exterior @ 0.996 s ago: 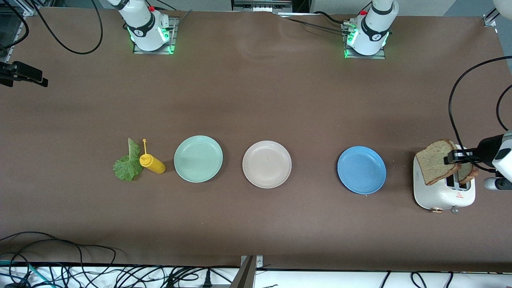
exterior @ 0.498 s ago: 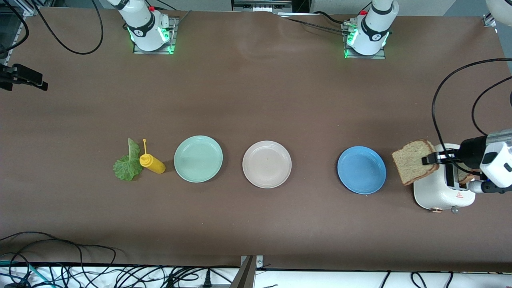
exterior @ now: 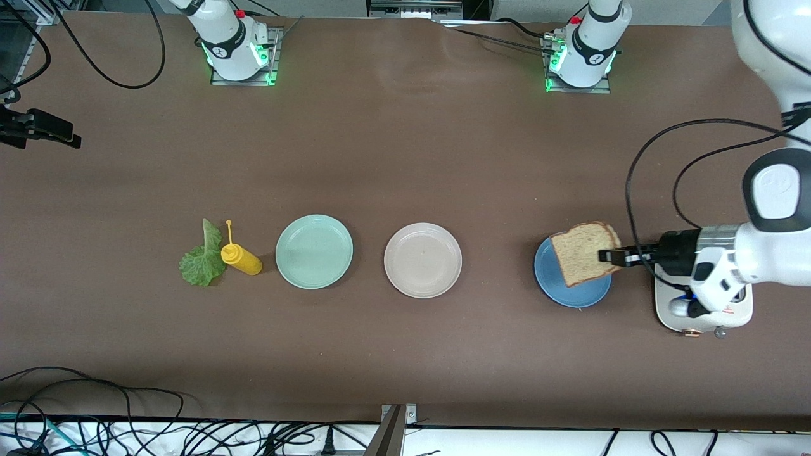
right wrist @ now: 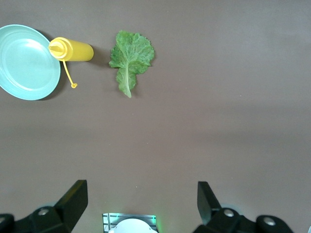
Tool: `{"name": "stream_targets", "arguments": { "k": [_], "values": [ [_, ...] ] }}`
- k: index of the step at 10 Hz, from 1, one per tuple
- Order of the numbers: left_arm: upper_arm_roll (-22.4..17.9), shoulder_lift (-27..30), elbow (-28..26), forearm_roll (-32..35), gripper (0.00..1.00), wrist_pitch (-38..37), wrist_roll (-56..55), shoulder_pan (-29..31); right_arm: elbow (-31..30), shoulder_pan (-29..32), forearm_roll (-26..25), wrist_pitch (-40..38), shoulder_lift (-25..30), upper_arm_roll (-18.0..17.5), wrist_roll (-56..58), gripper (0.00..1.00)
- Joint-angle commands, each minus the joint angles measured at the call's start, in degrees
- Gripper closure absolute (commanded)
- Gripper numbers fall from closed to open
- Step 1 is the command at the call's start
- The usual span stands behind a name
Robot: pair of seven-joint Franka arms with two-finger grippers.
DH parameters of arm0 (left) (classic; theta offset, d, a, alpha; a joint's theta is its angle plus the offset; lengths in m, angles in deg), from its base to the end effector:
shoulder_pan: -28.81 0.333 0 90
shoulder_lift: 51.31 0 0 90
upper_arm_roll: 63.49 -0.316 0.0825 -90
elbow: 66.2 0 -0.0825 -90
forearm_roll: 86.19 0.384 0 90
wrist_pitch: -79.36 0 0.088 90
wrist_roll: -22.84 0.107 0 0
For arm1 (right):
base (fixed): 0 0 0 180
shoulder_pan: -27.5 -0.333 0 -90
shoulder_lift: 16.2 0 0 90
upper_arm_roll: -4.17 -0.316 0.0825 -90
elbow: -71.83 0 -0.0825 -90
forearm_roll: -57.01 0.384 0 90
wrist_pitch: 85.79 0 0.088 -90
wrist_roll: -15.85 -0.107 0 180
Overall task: Make sandwich on beige plate with both arms
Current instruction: 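Lift the bread slice from the toaster and carry it toward the beige plate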
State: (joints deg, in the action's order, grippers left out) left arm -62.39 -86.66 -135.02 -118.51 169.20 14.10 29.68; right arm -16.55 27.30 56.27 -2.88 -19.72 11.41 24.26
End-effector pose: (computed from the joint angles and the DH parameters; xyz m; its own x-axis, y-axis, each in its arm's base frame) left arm 0.7054 -0.0567 0.4203 0.9379 0.1229 -0.3243 0.2762 -0.8303 0.4841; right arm 0.5542 -0.0678 0.5939 0.9873 0.0229 -0.1571 0.0228 -0.9997 -0.0024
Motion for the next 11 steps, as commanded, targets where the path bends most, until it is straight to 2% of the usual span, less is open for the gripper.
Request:
{"name": "stream_targets", "arguments": {
  "k": [1, 3, 5, 6, 9, 11],
  "values": [
    [-0.57, -0.67, -0.34, -6.41, 1.0, -0.28, -0.66, -0.87, 0.31, -0.23, -0.05, 0.14, 0.1, -0.22, -0.41, 0.0],
    [-0.04, -3.13, -1.22, -13.44, 1.0, -0.37, -0.23, -2.1, 0.31, -0.23, -0.14, 0.14, 0.1, -0.22, -0.41, 0.0],
    [0.4, -4.45, -1.4, -14.52, 1.0, 1.37, -0.66, -5.09, 0.31, -0.23, 0.04, 0.23, 0.1, -0.13, -0.41, 0.0],
    [1.01, -4.37, -4.1, -15.05, 1.0, 4.52, -0.58, -5.53, 0.31, -0.15, -0.05, 0.23, 0.1, -0.13, -0.32, 0.0],
    [3.81, -2.09, -14.9, -19.43, 1.0, 22.59, -0.57, -10.71, 0.31, -0.23, 1.08, 0.49, 0.1, -0.13, -0.32, 0.0],
    [5.58, -1.82, -18.71, -24.61, 1.0, 32.28, -0.49, -12.82, 0.31, -0.41, 1.18, 0.32, 0.1, -0.22, -0.32, 0.0]
  ]
}}
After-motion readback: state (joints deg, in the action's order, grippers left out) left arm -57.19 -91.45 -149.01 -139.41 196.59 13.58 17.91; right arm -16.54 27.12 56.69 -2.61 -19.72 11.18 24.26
